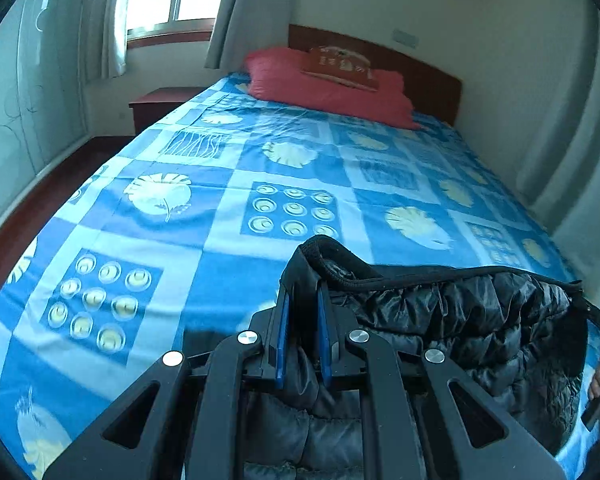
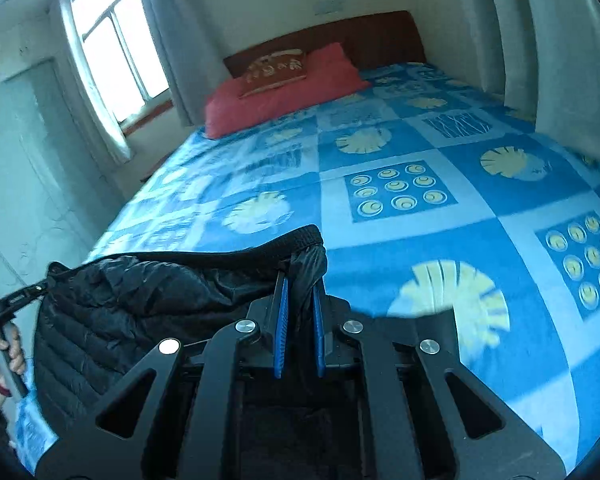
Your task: Fold large clothes
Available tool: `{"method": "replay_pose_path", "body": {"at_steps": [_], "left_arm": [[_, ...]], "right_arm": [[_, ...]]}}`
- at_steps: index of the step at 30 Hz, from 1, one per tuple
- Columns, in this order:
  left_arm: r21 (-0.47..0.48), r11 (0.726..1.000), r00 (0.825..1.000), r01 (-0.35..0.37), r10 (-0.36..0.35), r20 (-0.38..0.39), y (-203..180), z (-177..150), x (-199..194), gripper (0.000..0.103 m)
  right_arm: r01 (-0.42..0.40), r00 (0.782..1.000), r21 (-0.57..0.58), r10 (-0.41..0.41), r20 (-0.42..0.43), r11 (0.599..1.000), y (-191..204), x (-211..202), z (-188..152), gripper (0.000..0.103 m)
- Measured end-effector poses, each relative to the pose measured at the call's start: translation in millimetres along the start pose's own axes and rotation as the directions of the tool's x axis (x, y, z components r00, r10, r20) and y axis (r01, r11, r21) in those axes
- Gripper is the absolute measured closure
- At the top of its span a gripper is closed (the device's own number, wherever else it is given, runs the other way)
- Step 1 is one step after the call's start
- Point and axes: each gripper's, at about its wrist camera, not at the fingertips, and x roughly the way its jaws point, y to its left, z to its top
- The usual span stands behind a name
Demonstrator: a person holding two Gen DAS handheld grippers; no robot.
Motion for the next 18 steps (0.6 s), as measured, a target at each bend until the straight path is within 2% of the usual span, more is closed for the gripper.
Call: {"method": "replay_pose_path", "body": {"at_steps": [5,9,10,12,13,14,16,18], "left_arm": [[0.039,0.995,0.993,-0.095,0.098,-0.067,-2,-7,55,0.09],[0.056,0.99,0.982,-0.133,0.139,-0.128,4,-27,86,0.09],[0.053,0.99,0.98,-0.134,0.14,-0.144,7,-31,91,0.085],[0.034,0.991,0.982,-0.126,0.13,-0.138,11,-33,89,0.079],[0.017,0.993,0.984,-0.12,0.121,-0.134,14,-33,86,0.072],[-0.015,0.993,0.985,-0.116,0.113,-0.128,20,-32,80,0.059],[-0.071,0.991,0.988,-0.109,0.101,-0.115,35,-31,67,0.046],[-0.136,0.984,0.99,-0.116,0.103,-0.099,49,-30,53,0.046]], "right_arm": [[0.085,0.993,0.001,-0.084,-0.088,0.996,-11,61,-13,0.092],[0.121,0.981,0.021,-0.116,-0.155,0.992,-24,89,-30,0.091],[0.12,0.979,0.036,-0.113,-0.168,0.992,-27,93,-31,0.089],[0.122,0.978,0.066,-0.109,-0.181,0.99,-32,93,-30,0.072],[0.13,0.978,0.074,-0.116,-0.175,0.989,-34,90,-30,0.067],[0.14,0.978,0.08,-0.126,-0.164,0.987,-36,85,-29,0.057],[0.156,0.981,0.104,-0.142,-0.13,0.982,-41,71,-27,0.053],[0.184,0.98,0.117,-0.172,-0.102,0.976,-42,57,-26,0.053]]}}
